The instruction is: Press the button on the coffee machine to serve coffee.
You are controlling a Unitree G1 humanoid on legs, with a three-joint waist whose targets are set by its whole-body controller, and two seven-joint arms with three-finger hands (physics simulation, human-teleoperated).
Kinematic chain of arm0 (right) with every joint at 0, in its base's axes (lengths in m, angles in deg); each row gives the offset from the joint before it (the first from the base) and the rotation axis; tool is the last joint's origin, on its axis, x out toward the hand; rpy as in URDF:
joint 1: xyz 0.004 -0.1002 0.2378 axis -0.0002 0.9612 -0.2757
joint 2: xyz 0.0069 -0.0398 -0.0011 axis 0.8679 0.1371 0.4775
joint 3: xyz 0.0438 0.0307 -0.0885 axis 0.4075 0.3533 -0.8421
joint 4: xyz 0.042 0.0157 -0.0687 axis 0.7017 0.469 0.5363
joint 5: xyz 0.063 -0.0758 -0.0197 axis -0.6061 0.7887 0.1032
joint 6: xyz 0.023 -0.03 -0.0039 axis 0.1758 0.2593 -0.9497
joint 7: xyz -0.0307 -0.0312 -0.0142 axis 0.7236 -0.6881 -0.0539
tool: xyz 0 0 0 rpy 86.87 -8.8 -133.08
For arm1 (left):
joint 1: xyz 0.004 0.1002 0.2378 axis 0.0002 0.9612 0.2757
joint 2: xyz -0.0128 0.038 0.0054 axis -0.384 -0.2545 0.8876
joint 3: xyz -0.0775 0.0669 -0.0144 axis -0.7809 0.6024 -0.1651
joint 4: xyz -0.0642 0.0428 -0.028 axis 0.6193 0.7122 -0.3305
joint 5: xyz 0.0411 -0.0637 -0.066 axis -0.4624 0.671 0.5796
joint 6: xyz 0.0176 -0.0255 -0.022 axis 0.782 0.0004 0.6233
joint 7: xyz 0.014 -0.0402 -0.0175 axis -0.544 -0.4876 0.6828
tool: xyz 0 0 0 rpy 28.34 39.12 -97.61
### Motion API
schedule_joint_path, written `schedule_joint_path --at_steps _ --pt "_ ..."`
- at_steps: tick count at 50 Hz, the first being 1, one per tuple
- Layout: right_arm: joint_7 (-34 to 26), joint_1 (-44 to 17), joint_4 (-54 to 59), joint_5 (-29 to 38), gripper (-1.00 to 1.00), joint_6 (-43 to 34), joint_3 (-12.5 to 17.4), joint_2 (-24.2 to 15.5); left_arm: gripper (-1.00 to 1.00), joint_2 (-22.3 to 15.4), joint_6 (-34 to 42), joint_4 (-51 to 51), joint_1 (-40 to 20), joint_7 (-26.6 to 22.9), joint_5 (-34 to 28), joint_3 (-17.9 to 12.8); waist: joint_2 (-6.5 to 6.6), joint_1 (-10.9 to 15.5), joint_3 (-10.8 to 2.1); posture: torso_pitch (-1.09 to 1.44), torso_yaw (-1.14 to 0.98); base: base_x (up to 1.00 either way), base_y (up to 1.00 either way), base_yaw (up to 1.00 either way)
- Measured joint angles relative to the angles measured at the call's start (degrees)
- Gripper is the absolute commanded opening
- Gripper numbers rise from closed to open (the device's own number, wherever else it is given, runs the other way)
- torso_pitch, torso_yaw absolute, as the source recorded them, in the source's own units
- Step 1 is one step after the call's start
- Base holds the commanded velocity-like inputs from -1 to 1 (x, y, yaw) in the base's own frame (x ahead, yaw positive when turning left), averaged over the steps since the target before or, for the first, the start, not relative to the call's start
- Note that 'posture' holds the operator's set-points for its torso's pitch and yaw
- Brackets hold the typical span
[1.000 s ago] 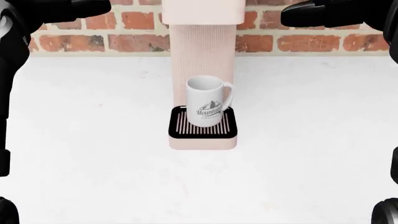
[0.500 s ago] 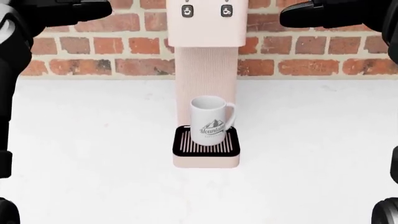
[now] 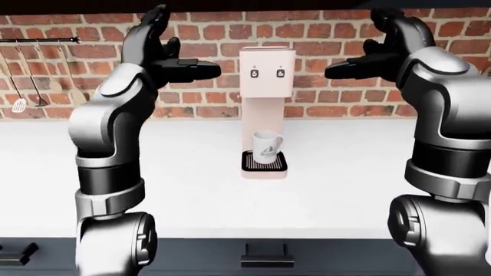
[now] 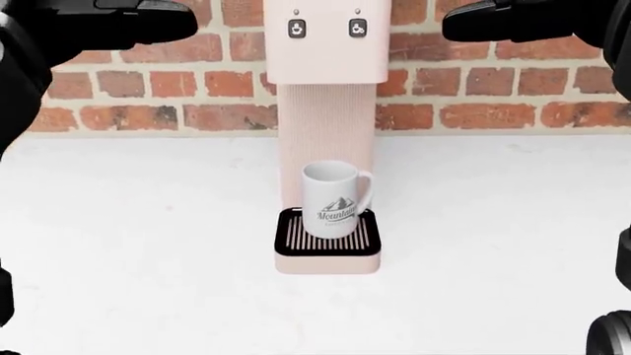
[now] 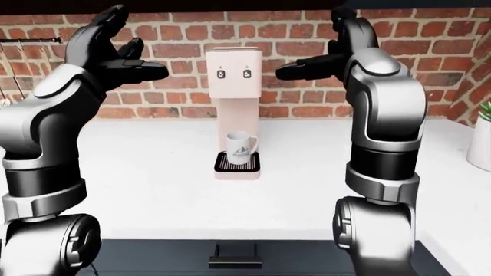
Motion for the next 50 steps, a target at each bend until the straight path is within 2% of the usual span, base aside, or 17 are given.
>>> schedule_joint_path --at_steps 8,21,28,36,50 --pt "0.0 -0.7 1.6 0.1 1.0 0.9 -0.1 0.0 1.0 0.8 10.5 -14.0 1.7 3.9 6.6 -0.9 0.05 -0.1 0.13 -0.61 0.0 0.0 0.0 0.0" --pt "-0.1 -1.1 1.3 0.1 1.0 0.5 -0.2 -0.2 1.0 1.0 19.5 -23.8 2.1 9.0 16.6 -1.5 0.18 0.2 0.16 -0.61 0.0 0.0 0.0 0.0" --pt "-0.3 -0.8 0.9 0.2 1.0 0.5 0.0 -0.3 1.0 1.3 22.2 -27.5 2.5 11.3 22.5 -1.2 0.19 0.4 0.09 -0.61 0.0 0.0 0.0 0.0" --pt "0.2 0.4 0.6 -0.2 1.0 0.8 0.3 0.1 1.0 1.9 23.6 -30.4 4.3 13.9 26.4 -0.6 0.26 0.5 0.12 -0.61 0.0 0.0 0.0 0.0" --pt "0.6 1.0 -0.4 -0.8 1.0 0.6 0.5 0.0 1.0 3.0 26.7 -35.9 4.8 20.9 34.9 0.1 0.24 0.6 -0.01 -0.61 0.0 0.0 0.0 0.0"
